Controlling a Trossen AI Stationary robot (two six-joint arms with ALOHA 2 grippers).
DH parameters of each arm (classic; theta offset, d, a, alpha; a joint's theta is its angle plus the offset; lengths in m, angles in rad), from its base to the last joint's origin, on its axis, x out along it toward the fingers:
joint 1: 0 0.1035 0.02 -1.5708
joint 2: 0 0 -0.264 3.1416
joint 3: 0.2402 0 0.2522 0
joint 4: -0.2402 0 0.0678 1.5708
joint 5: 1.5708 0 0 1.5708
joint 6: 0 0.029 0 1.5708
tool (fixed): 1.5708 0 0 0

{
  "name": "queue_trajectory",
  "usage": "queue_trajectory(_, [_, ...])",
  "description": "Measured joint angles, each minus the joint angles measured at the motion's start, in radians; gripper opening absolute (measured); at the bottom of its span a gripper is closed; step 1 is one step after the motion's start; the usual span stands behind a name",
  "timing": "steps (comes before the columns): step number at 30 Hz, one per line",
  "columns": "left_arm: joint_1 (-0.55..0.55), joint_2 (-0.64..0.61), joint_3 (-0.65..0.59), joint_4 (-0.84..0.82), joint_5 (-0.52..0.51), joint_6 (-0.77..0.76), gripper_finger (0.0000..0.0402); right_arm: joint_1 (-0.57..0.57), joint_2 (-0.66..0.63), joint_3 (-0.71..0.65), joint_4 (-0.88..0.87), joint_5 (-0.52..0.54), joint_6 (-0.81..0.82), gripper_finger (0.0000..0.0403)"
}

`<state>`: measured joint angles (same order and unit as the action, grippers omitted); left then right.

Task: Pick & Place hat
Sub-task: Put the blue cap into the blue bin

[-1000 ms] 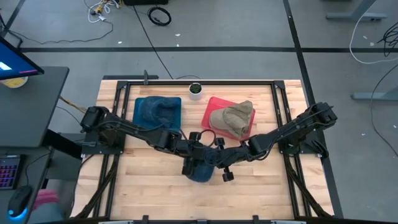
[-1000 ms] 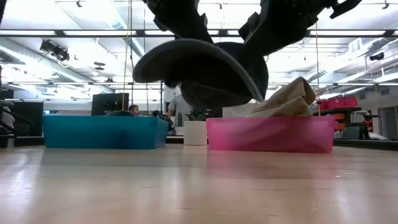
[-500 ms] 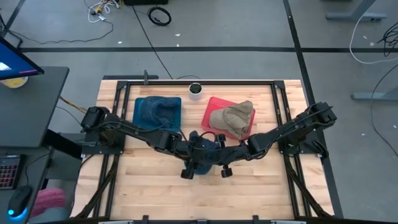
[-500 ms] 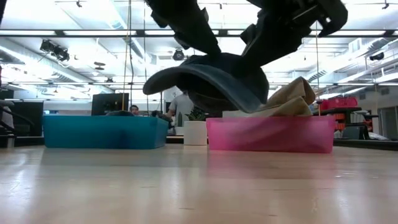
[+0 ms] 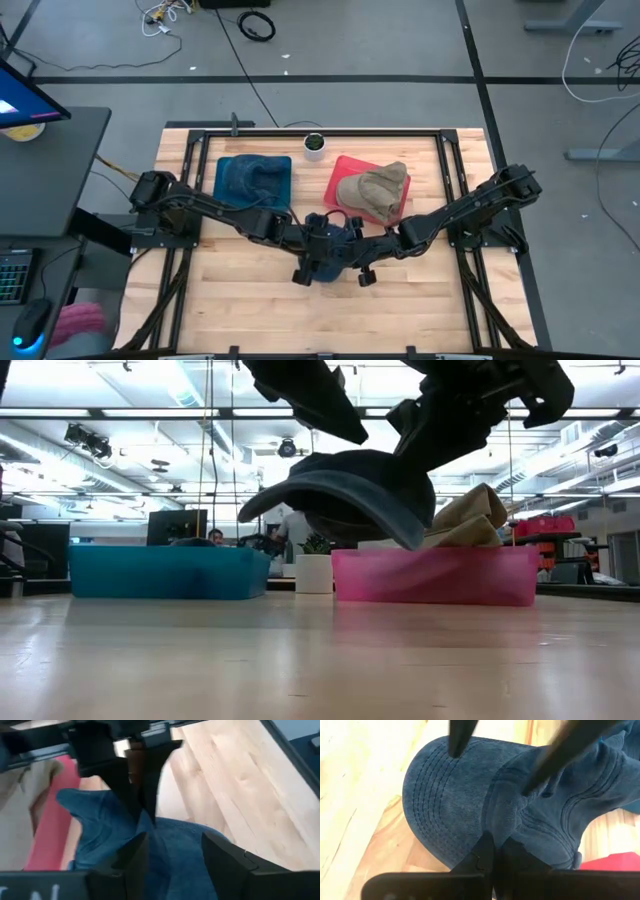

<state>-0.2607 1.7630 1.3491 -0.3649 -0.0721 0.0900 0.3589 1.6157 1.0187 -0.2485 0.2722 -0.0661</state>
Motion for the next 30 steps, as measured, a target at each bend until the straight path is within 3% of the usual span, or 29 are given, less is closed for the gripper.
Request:
queue_trajectory(8, [0.028, 0.004, 0.000, -0.034, -0.013, -0.064, 0.0235, 0.022, 0.000, 0.000, 0.072, 0.012, -0.081, 0.0008])
queue_trajectory(14, [0.028, 0.004, 0.000, -0.039, 0.020, -0.086, 0.0226, 0.021, 0.000, 0.000, 0.080, 0.115, -0.100, 0.0008])
queue_trajectory(18, [0.033, 0.004, 0.000, -0.074, 0.021, -0.126, 0.0182, 0.023, 0.001, 0.000, 0.106, 0.112, -0.112, 0.0009])
queue_trajectory(27, [0.049, 0.004, 0.001, -0.120, 0.027, -0.126, 0.0028, 0.022, 0.002, 0.000, 0.109, 0.115, -0.109, 0.0009])
queue_trajectory(30, [0.050, 0.004, 0.001, -0.123, 0.026, -0.123, 0.0013, 0.022, 0.002, 0.000, 0.108, 0.117, -0.107, 0.0017])
